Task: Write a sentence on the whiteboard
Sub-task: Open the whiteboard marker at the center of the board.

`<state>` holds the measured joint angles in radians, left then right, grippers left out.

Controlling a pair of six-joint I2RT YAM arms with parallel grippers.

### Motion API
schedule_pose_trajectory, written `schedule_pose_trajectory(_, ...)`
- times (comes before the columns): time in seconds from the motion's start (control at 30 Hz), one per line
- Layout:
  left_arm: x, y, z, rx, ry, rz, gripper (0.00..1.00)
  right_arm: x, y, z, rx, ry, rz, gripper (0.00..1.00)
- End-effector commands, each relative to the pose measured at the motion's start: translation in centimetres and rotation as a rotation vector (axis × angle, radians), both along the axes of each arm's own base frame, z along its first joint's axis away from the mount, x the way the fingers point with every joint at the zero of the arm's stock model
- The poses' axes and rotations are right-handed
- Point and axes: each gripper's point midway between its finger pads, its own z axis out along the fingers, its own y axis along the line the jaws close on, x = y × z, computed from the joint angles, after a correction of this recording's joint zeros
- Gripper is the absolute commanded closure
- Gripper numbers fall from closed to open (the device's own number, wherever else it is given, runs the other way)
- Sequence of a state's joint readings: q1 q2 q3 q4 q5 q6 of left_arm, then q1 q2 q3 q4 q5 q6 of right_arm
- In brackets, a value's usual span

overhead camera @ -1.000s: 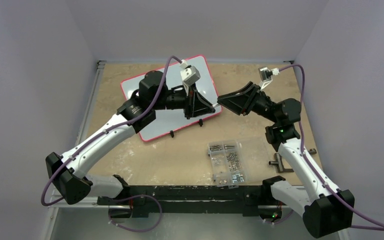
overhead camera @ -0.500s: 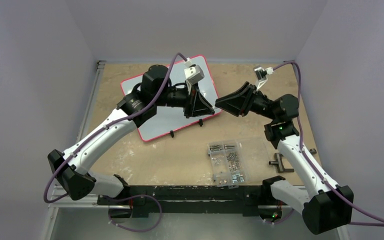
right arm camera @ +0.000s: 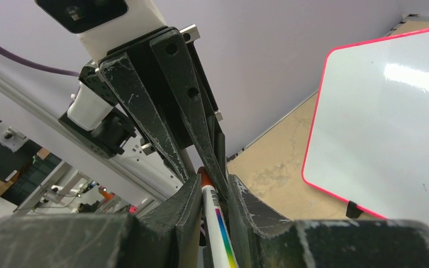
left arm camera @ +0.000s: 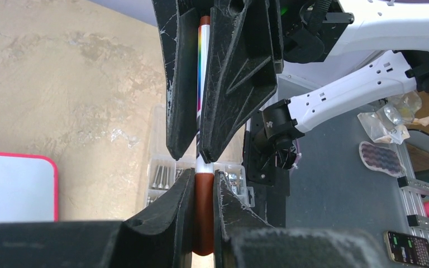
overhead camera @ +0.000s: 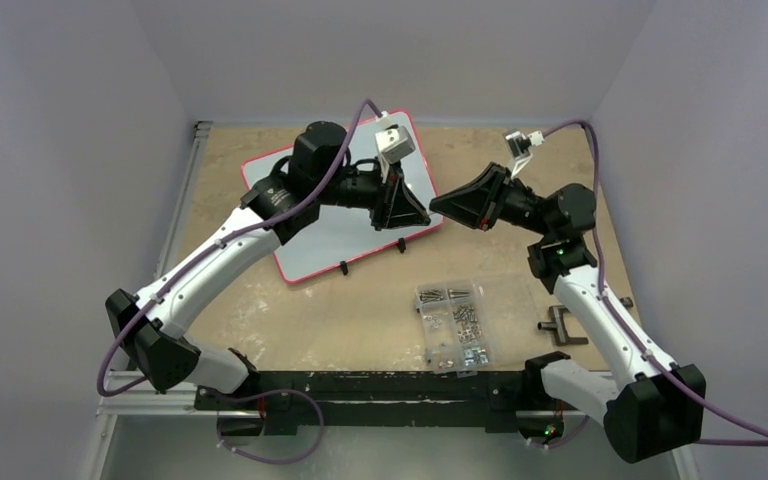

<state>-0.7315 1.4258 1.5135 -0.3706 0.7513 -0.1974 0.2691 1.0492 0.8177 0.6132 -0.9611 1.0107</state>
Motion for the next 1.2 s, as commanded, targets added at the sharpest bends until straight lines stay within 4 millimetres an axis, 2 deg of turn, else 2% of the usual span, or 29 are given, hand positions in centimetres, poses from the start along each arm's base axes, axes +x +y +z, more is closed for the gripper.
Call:
schedule_pose_trajectory(0.0,-0.6,-0.7,3.3,-0.078,-0.08,-0.059,1.0,-0.7,0.7,0.7,-0.011,-0.034,0.052,0.8)
schedule_pose_trajectory(0.27,-0.4,-1.0,3.4,-0.074,-0.08,-0.065,1.0,-1.2,1.0,0.5,-0.018,-0.033,0.08,0.76)
schedule_pose_trajectory(0.47,-0.1,-1.2,3.2,-0.073,-0.075,-0.066,1.0,-1.4,1.3,0.3,-0.023,-0.029,0.101,0.81)
schedule_pose_trajectory(0.53,-0.1,-1.3,3.2,-0.074,-0.073,-0.067,1.0,-1.5,1.4,0.3,-0.023,-0.028,0.108,0.86)
schedule_pose_trajectory(0.6,0.0,-1.4,3.1,-0.074,-0.071,-0.067,1.0,-1.7,1.5,0.2,-0.025,-0.029,0.114,0.99)
schedule_pose_trajectory(0.7,0.0,-1.4,3.1,-0.072,-0.069,-0.062,1.0,-1.8,1.4,0.3,-0.022,-0.031,0.109,1.0)
schedule_pose_trajectory(0.83,0.0,-1.2,2.6,-0.057,-0.067,-0.059,0.83,-1.7,1.2,0.6,-0.018,-0.035,0.082,1.0)
schedule_pose_trajectory(1.17,-0.8,-0.4,2.2,-0.047,-0.079,-0.063,0.77,-1.5,1.1,1.0,-0.013,-0.036,0.051,1.0)
